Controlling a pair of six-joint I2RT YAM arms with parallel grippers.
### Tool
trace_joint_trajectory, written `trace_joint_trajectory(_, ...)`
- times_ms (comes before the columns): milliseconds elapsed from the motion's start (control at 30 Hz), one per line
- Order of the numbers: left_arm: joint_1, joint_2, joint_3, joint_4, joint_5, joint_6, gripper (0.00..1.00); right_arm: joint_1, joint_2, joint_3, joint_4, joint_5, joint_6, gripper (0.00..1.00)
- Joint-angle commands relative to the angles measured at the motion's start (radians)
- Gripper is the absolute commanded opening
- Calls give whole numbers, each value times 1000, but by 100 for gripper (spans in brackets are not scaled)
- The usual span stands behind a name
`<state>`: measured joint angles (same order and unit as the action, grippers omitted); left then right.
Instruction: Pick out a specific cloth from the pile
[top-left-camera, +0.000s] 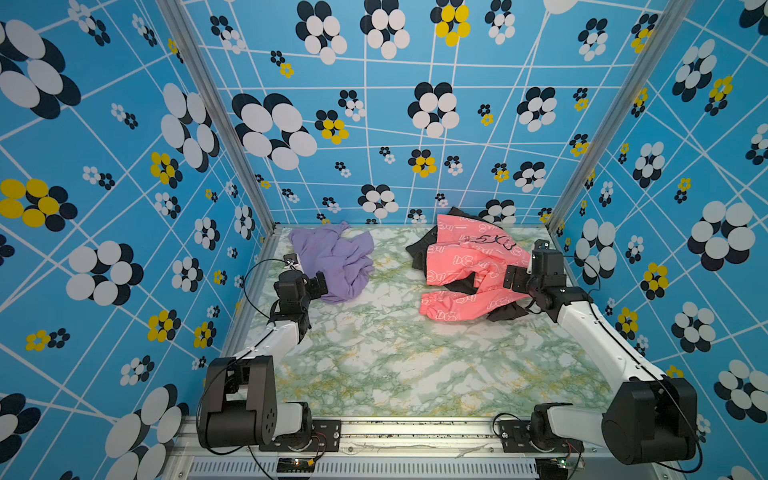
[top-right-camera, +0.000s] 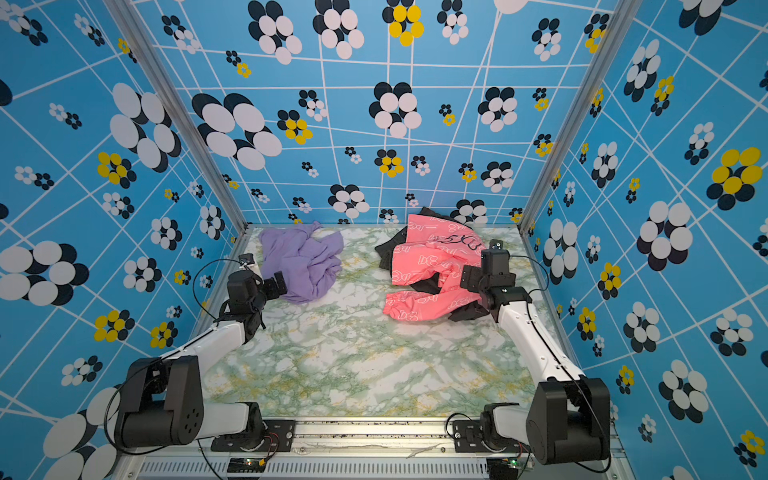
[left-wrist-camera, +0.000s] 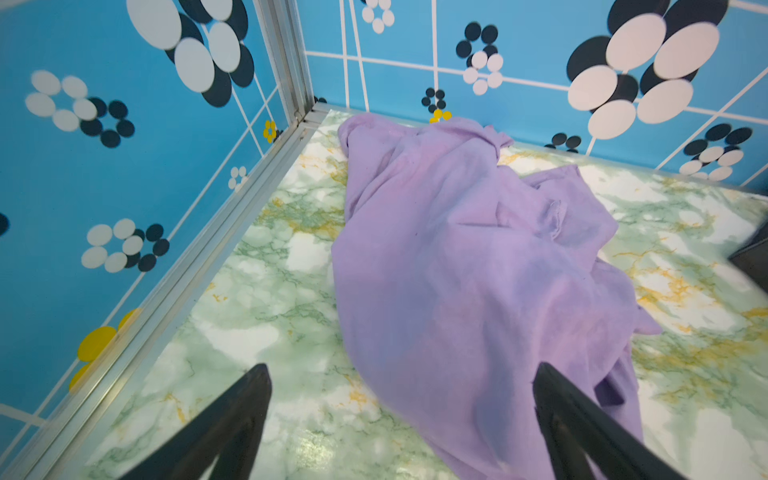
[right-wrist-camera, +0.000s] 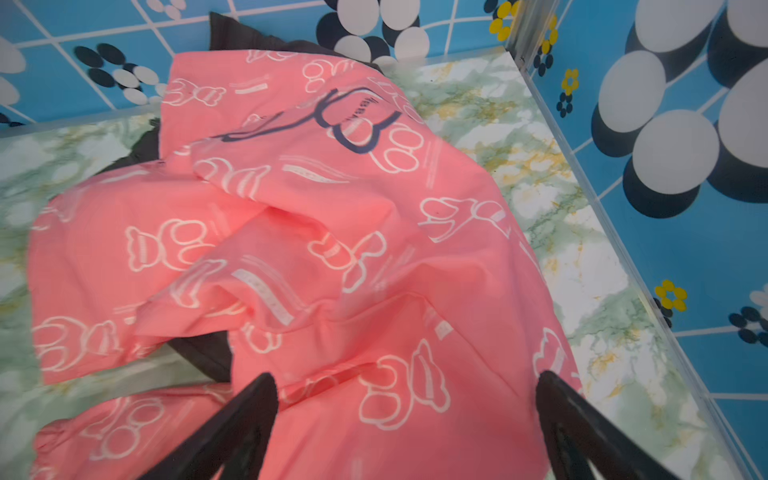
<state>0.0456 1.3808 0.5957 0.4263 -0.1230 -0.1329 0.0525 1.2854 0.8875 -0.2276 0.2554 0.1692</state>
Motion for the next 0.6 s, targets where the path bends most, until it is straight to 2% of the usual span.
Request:
trace_joint_trajectory(0,3,37,20,98,-6,30,99,-40,-13,-114,234,10,-40,99)
trace_joint_trajectory(167,0,69,30,155,88,62,99,-57,60,-209,444,-7,-58,99)
trace_joint_trajectory(300,-11,36,3,145,44,62,99,-58,150,-200,539,-58,-64,99)
trace_joint_trajectory(400,-13,26,-10,156,34,66,99,-58,208,-165,533,-100,-107,99)
trace_joint_trajectory(467,-13,26,-11,159,64,83,99,-59,235,-146,508,-97,-102,99)
trace_joint_trajectory(567,-15,9,-31,170,95,87,99,-59,250,-192,581,-146,-124,99)
